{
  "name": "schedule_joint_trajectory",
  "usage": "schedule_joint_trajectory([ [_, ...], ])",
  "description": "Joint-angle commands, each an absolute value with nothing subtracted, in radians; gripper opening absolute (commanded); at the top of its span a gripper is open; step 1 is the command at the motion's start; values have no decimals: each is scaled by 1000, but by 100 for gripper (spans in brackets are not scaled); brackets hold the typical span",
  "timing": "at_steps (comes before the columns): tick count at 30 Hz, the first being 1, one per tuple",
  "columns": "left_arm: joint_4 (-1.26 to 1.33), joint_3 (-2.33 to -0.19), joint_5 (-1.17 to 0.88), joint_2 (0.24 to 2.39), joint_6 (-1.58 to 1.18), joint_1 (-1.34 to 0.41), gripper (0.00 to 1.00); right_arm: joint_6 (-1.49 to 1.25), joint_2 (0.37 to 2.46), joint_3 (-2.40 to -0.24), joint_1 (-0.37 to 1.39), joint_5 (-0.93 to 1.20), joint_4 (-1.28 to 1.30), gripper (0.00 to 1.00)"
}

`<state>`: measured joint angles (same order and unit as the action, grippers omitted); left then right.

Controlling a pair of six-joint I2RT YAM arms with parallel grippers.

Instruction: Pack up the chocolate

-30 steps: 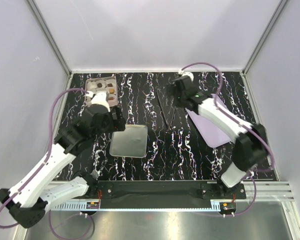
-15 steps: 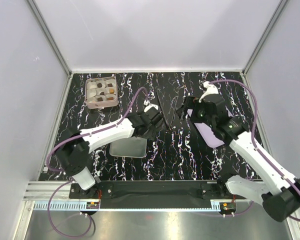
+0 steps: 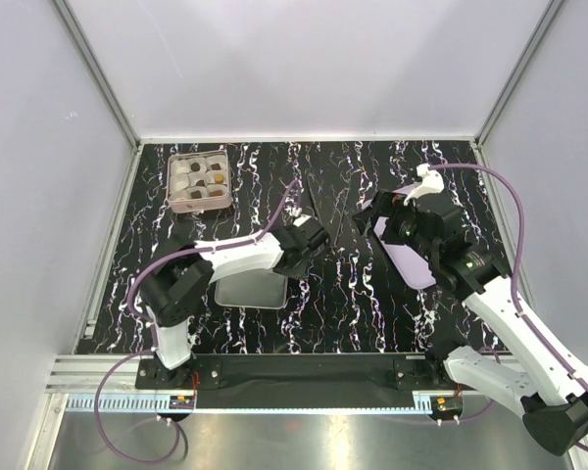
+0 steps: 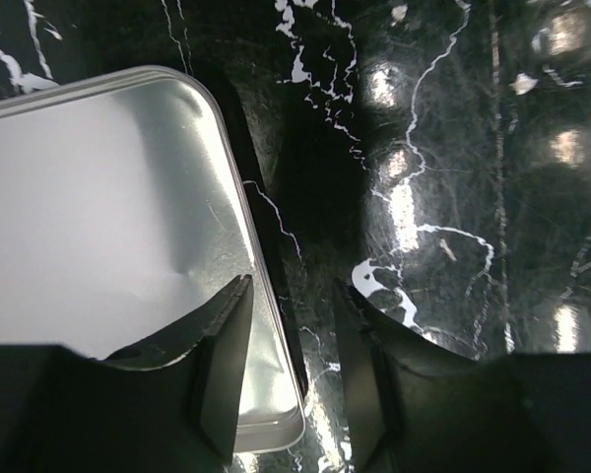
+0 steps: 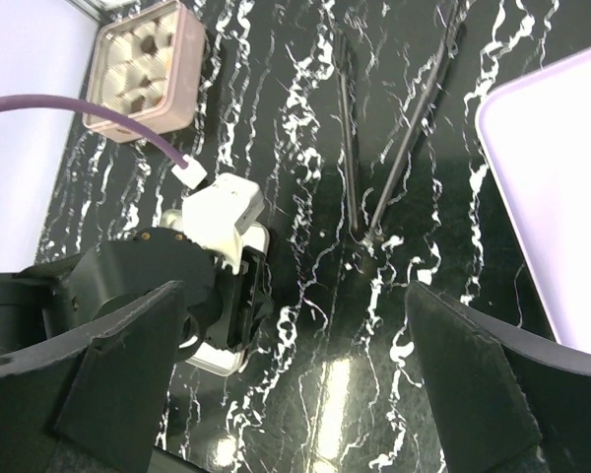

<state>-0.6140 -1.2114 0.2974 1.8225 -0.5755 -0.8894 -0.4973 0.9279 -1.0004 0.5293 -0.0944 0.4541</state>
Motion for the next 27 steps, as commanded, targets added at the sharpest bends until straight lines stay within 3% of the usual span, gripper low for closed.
schedule_joint_trajectory([
  [1, -578, -1232, 290, 1859, -603, -887, 40, -512, 897, -980, 531, -132, 429, 100],
  [8, -571, -1203, 285, 1890, -643, -870, 30, -522, 821, -917, 532, -181, 413, 100],
  [15, -601, -1209, 256, 1787, -638, -870, 0, -505, 830, -917, 531, -141, 393, 100],
  [22, -721, -1347, 63, 1583, -549, -867, 0, -430, 885, -911, 531, 170, 272, 100],
  [27, -859, -1459, -44, 1457, -451, -865, 0, -275, 853, -887, 531, 241, 95, 100],
])
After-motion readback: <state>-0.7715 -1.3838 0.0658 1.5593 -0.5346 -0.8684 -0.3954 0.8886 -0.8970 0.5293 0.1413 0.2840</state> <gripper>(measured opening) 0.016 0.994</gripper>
